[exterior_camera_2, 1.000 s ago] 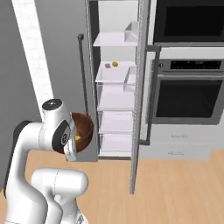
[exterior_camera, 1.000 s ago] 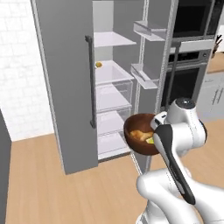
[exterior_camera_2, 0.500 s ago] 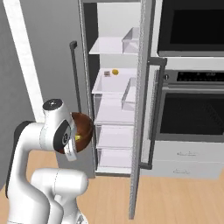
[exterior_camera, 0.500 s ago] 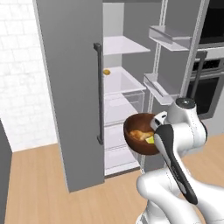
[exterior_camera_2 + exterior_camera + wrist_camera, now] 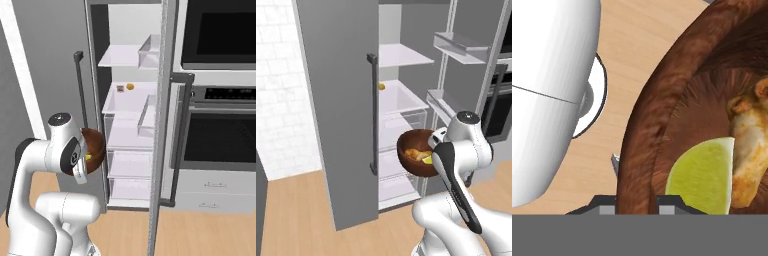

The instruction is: Pick the chicken drumstick and lemon wedge from their plates and place them in the bowl. Then put the bowl in the fridge.

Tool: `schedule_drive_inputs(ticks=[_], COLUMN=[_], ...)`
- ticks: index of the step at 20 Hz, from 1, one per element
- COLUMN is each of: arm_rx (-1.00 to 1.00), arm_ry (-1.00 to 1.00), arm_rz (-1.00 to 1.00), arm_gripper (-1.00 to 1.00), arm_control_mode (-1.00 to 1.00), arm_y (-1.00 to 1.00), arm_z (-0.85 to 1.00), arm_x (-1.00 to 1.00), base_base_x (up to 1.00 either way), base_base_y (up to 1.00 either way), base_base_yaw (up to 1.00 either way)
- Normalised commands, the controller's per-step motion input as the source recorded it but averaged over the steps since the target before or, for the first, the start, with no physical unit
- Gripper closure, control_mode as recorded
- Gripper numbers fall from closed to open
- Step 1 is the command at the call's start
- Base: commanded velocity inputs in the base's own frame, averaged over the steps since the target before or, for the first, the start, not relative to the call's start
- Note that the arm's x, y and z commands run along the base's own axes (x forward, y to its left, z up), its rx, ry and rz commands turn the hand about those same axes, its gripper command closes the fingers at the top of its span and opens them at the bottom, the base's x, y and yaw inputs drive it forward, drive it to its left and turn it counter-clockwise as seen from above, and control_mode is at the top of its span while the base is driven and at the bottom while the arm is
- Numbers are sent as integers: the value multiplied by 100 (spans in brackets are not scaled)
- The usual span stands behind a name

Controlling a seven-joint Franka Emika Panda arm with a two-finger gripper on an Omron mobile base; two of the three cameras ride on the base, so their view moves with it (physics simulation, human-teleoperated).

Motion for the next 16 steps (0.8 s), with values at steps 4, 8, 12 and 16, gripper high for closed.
schedule_drive_inputs(ticks=[4, 8, 12, 16], arm_rx=[0, 0, 0, 0], arm_ry=[0, 0, 0, 0], arm_rz=[0, 0, 0, 0], arm_gripper=[100, 100, 100, 100], arm_control_mode=[100, 100, 100, 100], arm_y=[0, 0, 0, 0], arm_z=[0, 0, 0, 0], arm_x=[0, 0, 0, 0], base_base_x=[70, 74, 73, 48], base_base_y=[7, -3, -15, -17], base_base_yaw=[0, 0, 0, -1])
